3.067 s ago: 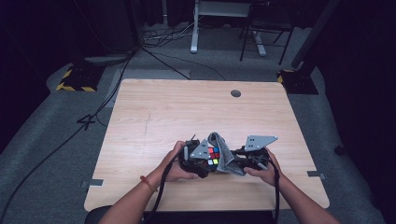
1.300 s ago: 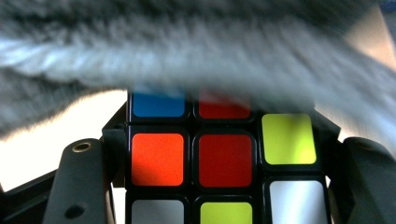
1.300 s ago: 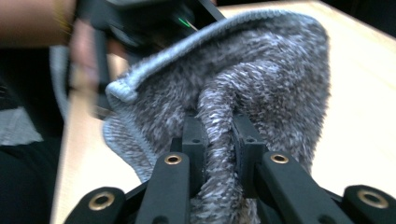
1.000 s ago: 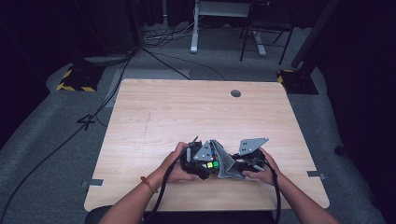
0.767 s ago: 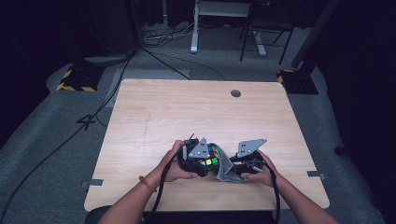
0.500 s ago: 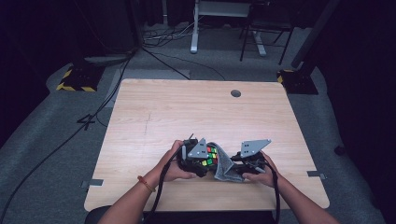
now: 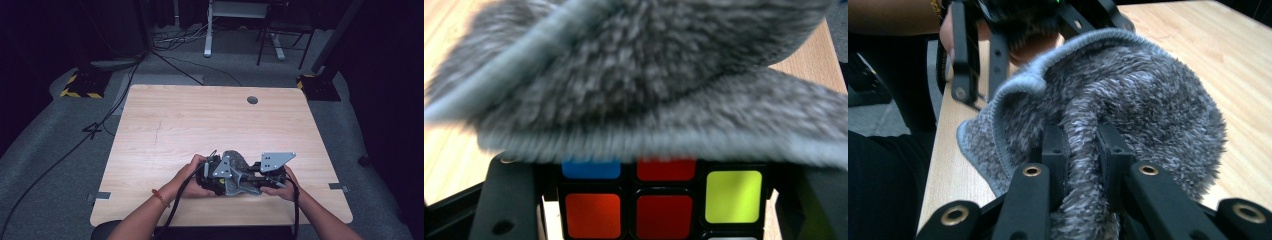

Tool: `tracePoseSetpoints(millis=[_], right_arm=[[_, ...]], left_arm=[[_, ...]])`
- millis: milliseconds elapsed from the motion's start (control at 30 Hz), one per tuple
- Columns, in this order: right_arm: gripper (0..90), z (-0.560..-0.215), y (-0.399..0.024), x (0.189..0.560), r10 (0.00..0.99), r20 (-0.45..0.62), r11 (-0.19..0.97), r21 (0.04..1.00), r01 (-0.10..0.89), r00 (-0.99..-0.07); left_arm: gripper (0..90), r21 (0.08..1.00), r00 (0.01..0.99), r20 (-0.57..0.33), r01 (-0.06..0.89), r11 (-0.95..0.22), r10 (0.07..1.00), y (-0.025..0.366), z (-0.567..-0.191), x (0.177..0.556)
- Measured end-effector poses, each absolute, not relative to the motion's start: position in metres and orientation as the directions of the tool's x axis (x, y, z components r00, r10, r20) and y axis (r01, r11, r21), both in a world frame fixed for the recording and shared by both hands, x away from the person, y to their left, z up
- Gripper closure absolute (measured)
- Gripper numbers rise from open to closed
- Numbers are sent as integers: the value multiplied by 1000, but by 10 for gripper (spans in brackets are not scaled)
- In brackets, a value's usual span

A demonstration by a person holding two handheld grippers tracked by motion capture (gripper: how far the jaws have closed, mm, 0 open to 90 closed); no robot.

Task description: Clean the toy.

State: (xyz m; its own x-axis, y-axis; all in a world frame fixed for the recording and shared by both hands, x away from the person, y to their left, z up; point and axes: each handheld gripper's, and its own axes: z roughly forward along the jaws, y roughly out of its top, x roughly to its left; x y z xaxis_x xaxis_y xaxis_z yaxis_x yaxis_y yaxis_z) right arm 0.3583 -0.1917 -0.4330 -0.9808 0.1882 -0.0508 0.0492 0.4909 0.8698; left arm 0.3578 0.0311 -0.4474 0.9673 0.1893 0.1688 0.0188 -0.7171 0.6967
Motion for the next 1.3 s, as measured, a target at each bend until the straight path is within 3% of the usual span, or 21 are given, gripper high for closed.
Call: tracePoseSetpoints(millis=[233, 367, 467, 733, 1000, 1300], right_arm=[[786, -432, -190, 365, 298, -94, 516, 853, 78, -950], [786, -438, -196, 373, 332, -67, 520, 845, 123, -941], [786, -445, -196, 376, 325, -55, 549, 824, 141, -944], [787, -449, -196, 373, 246, 34, 485, 861, 154, -969], [788, -440, -201, 370, 226, 52, 415, 898, 145, -973], [788, -436, -199, 367, 244, 19, 437, 890, 127, -970]], left_arm=[[334, 707, 966, 167, 20, -707, 195, 34, -442, 360], [334, 755, 962, 160, 24, -655, 220, 44, -431, 360], [334, 791, 964, 137, 32, -611, 227, 49, -425, 361], [332, 801, 968, 145, 6, -599, 203, 49, -428, 359], [329, 745, 965, 174, 2, -667, 197, 45, -436, 357], [334, 751, 966, 158, 16, -660, 204, 41, -438, 359]])
